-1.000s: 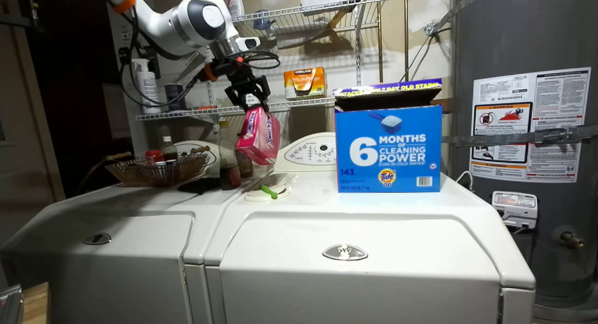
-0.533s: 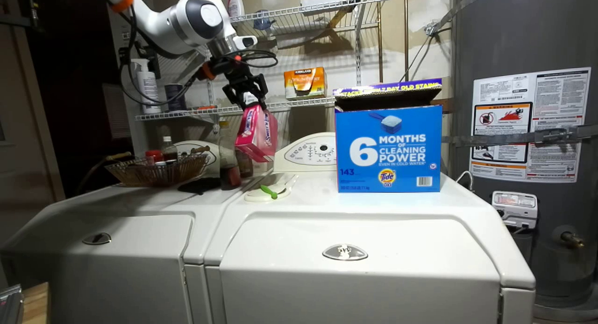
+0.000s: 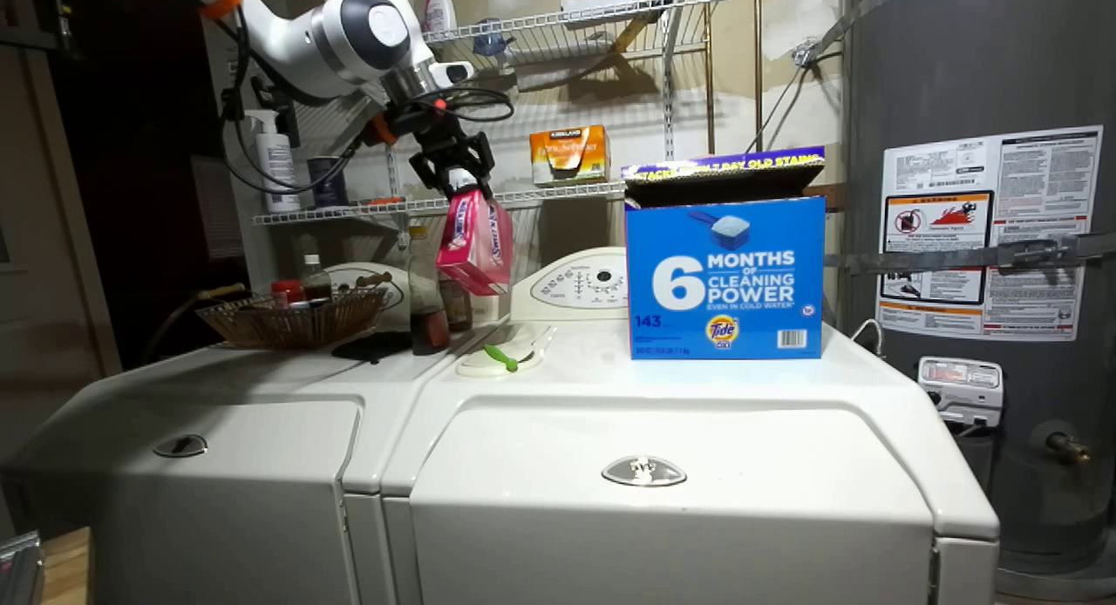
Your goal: Put the box on the bottom shelf
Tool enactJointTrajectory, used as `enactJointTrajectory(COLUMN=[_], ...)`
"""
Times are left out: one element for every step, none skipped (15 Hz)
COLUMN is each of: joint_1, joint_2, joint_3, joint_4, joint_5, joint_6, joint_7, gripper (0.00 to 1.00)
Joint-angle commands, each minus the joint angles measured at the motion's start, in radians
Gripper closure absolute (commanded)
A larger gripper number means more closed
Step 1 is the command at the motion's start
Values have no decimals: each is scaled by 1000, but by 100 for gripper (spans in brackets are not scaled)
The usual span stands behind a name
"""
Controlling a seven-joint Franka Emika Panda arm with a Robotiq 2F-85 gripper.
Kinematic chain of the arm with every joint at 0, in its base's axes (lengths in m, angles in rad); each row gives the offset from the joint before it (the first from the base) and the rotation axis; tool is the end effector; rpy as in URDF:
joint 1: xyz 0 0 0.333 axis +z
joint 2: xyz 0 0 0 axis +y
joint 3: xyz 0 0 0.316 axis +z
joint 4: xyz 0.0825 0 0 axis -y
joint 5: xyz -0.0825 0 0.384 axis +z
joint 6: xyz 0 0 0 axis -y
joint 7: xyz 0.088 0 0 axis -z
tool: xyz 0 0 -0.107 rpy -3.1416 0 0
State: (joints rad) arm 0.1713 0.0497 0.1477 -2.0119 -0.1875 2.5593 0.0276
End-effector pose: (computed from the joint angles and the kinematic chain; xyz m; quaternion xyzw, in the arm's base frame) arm 0.5729 0.1908 0.4844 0.9459 0.2016 0.2533 0.0223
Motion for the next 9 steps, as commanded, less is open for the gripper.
enactJointTrajectory(joint_1=[-2,-2,3,8,16,24,31,41,49], joint_2=[0,13,43,64,83,99,115,127,142], joint_3=[2,1,10,16,24,36,48,61,77], joint_4=[1,7,35,59,91,126,159,198,236], joint_5=[2,-20,2,-15,-19,-9,-2,-5,7], joint_6=[-2,6,60,98,127,139,154,154,158], joint_7=[-2,-19,-57,-92,-116,-146,-178,-204,-241], gripper=[31,56,56,56,56,56,56,56,56])
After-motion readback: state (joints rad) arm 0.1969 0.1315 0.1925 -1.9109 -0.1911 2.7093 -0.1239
